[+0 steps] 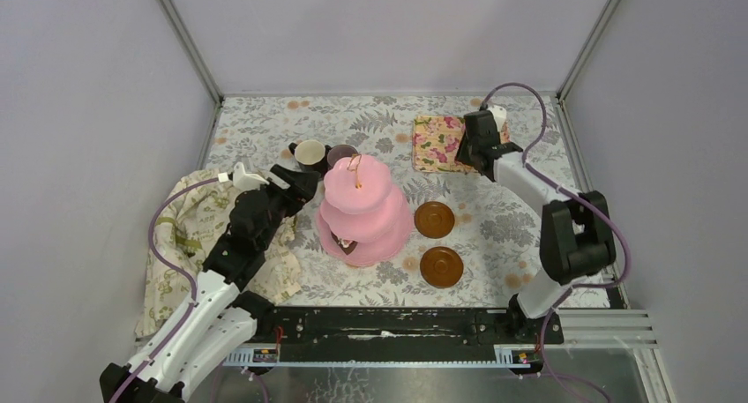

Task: Serve the afternoon tea
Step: Place the clamp on the tray.

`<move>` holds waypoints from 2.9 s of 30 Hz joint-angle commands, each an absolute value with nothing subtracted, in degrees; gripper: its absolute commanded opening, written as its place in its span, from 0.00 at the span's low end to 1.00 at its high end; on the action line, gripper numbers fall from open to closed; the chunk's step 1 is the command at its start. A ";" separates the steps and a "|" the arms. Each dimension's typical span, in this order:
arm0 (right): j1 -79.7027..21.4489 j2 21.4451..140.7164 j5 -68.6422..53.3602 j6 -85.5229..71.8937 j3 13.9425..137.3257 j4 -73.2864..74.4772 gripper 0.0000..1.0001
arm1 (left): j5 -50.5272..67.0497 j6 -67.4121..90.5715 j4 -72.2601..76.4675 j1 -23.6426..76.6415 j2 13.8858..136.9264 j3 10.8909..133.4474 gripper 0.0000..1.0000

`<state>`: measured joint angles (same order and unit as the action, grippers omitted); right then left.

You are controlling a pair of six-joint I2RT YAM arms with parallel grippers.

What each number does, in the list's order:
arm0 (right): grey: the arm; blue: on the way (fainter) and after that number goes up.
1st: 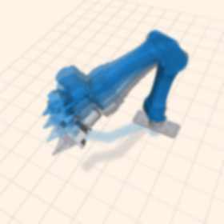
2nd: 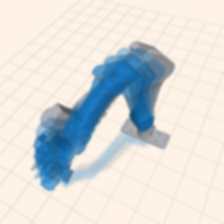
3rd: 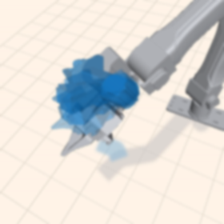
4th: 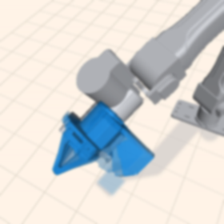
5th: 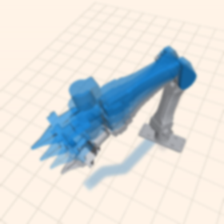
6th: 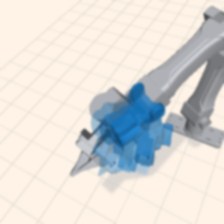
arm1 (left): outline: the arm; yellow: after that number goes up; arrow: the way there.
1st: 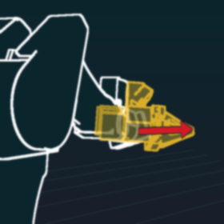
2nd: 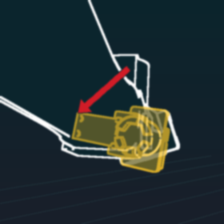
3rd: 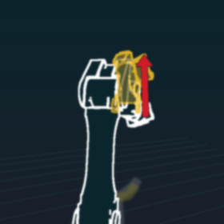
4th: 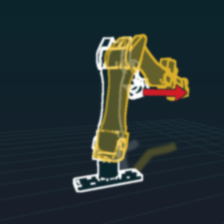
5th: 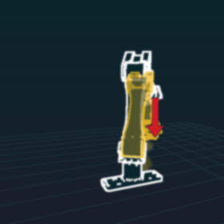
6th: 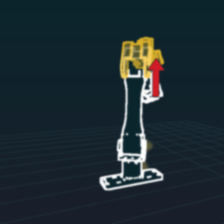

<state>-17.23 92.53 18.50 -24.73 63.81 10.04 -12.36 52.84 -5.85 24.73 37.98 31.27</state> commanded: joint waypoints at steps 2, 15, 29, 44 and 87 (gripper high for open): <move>-14.53 102.47 17.71 -21.85 75.83 8.80 0.44 | -10.77 53.21 -1.45 25.05 38.26 32.11 0.84; -11.41 117.95 15.37 -22.59 92.29 12.40 0.45 | -9.78 53.09 0.00 25.03 41.24 31.56 0.84; -11.29 123.92 15.20 -21.78 98.80 17.35 0.48 | -10.08 52.38 0.48 25.05 42.01 31.29 0.84; -11.17 127.50 16.72 -20.88 99.23 19.98 0.49 | -9.98 52.58 1.18 25.05 42.32 30.54 0.84; -9.59 119.28 14.83 -19.35 98.99 22.43 0.10 | -10.21 53.17 -0.91 25.00 40.42 31.73 0.84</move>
